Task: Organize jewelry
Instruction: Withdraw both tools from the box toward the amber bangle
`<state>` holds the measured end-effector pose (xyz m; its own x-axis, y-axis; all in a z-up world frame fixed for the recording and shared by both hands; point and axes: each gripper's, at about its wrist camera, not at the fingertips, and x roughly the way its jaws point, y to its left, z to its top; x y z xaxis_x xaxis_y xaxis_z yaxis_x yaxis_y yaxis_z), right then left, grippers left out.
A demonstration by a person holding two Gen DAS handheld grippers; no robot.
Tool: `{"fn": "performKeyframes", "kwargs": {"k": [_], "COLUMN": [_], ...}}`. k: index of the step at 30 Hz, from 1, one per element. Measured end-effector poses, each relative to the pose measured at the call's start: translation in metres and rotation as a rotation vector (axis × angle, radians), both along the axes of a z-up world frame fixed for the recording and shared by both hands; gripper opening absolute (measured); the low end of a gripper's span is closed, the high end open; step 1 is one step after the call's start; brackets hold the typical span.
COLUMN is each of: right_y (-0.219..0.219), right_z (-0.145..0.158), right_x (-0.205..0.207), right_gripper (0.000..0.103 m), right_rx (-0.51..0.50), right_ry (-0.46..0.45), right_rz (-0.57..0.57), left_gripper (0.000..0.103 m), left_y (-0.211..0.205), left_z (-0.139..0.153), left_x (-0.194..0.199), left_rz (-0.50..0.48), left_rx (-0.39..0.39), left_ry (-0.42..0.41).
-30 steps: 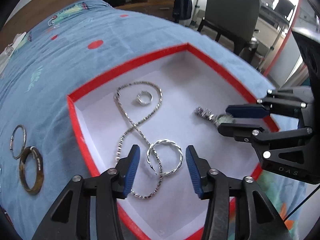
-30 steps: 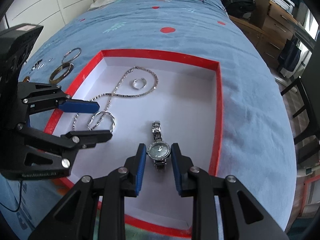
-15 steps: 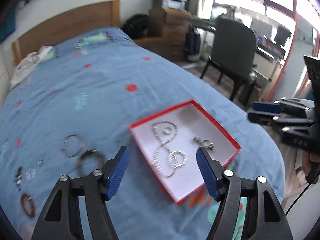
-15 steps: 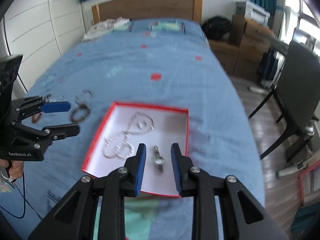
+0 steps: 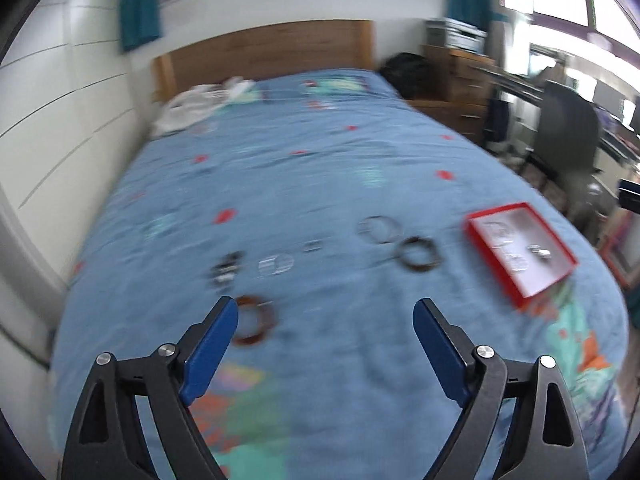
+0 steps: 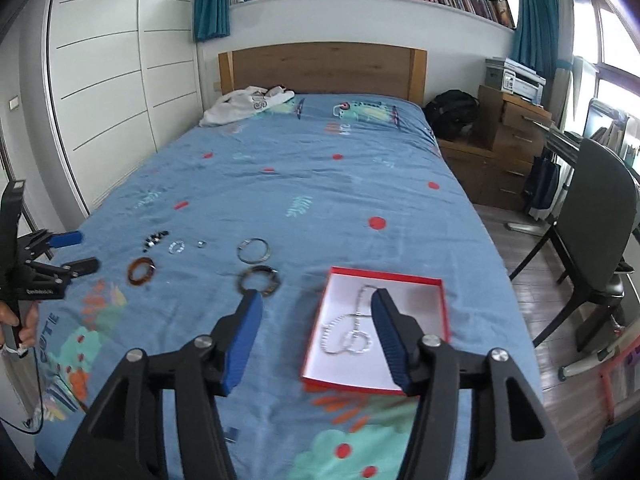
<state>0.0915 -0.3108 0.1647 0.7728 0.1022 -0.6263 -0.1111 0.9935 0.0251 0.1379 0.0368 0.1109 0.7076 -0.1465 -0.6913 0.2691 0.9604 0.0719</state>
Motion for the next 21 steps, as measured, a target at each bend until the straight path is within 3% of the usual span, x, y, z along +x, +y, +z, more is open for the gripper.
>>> {"fn": "performKeyframes", "kwargs": {"k": [8, 12, 21], "right_y": [0.030, 0.039, 0.064], "right_z": [-0.009, -0.017, -0.064], "right_x": [0.012, 0.026, 0.072], "right_gripper": [0.066, 0.067, 0.067], "right_rx": [0.017, 0.030, 0.052], "right_ry": [-0.023, -0.026, 0.045], "right_rz": [0.008, 0.005, 0.033], "left_gripper": [0.096, 0.096, 0.096], "left_y": [0.096, 0.107, 0.107], "left_z": [-0.009, -0.022, -0.072], "left_x": [-0.007, -0.003, 0.028], "left_rz": [0.172, 0.208, 0.212], "left_rx": [0.010, -0.001, -0.046], "left_ry": [-0.007, 0.002, 0.088]}}
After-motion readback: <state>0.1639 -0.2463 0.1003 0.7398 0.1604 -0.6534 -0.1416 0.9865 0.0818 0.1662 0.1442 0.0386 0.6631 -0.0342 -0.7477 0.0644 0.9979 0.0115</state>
